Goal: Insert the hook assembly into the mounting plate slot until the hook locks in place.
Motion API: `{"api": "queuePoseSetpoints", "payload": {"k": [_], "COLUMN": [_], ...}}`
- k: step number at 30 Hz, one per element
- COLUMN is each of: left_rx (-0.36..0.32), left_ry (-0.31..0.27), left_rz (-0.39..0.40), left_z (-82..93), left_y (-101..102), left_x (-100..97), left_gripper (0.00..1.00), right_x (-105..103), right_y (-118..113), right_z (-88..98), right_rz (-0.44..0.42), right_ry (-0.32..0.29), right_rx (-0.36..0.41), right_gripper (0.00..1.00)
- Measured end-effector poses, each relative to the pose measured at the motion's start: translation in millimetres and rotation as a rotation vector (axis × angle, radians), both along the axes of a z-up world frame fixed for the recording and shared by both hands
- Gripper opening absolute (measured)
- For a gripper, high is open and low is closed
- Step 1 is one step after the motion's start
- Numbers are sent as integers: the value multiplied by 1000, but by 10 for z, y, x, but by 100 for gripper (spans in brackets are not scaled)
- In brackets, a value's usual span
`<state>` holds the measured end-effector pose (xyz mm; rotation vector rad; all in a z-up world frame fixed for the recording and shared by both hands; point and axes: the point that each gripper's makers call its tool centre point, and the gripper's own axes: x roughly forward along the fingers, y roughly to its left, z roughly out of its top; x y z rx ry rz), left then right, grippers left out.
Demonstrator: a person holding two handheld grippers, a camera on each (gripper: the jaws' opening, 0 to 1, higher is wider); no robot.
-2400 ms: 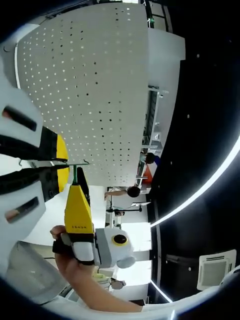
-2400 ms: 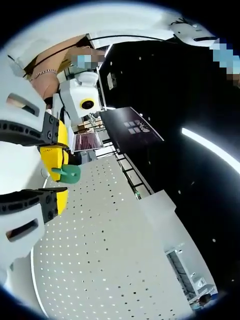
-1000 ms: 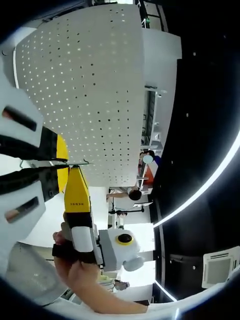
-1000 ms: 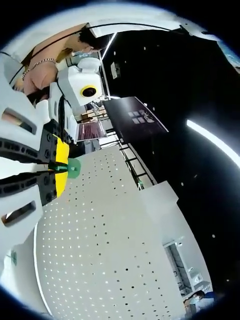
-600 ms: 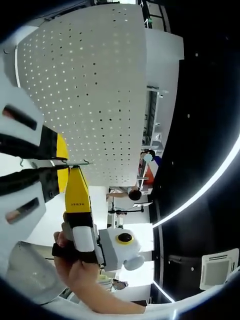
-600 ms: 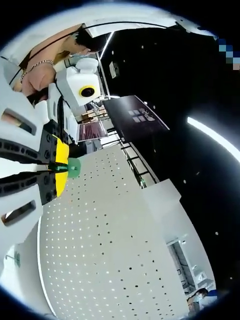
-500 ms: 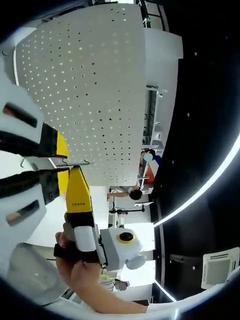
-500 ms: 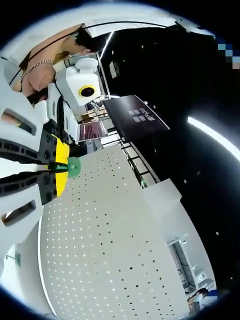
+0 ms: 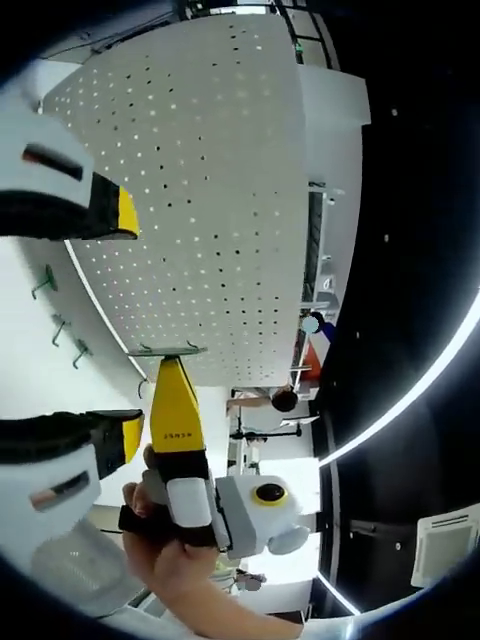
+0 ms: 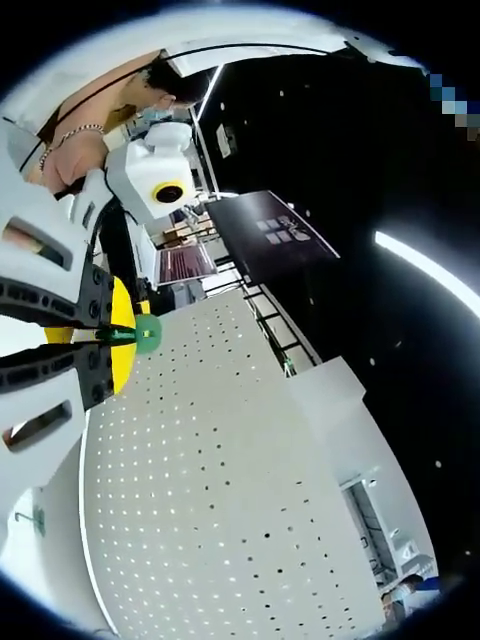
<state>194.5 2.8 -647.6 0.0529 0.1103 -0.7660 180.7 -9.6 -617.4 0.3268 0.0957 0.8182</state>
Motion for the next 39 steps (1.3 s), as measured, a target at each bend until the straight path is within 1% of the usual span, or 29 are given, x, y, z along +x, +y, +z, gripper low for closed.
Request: {"api": "queuePoseSetpoints", "payload": {"k": [3,4,9,12,13,16,17,19,20,24,26,29,31,33,35,39], "left_rx": [2,5,15,19,19,24,26,27,29,34,36,51,62,74,83,93], "left_ry": [14,38,46,51,54,67,72,90,102,132,146,183,189,218,224,259], "left_rz": [16,23,24,22,22,21,22,23,21,19,18,19,23,21,19,6], "left_z": [-38,-79,-122,-137,-142,-177,-198,-244,-278,-377,-442,-565,-613,-702,-746,-854], "left_y": [29,41,49,52,54,59,66,74,74,86,102,124,143,163,171,189], "left_x": [23,27,19,15,15,8,7,2,-5,-26,-33,-67,-77,-110,-129,-187], "left_gripper": [85,86,86,85,85,84,84,84,83,83,83,83,84,83,83,82], "right_x": [4,5,7,10,13,48,63,81,107,132,142,161,168,171,170,166], "right_y": [-9,-12,-11,-13,-16,-53,-71,-73,-117,-158,-181,-208,-219,-227,-227,-219], "right_z": [3,1,-1,-8,-8,-43,-69,-58,-59,-30,-4,4,9,6,5,-2], "right_rz": [-4,-4,-4,-8,-12,-45,-58,-66,-92,-119,-127,-135,-139,-141,-139,-135], "right_ry": [2,3,7,5,0,-22,-16,-15,-24,-47,-56,-57,-60,-63,-61,-59], "right_rx": [3,5,10,-4,-15,-116,-146,-158,-188,-231,-230,-230,-232,-241,-238,-239], "right_gripper": [0,0,0,0,0,0,0,0,0,0,0,0,0,0,0,0]}}
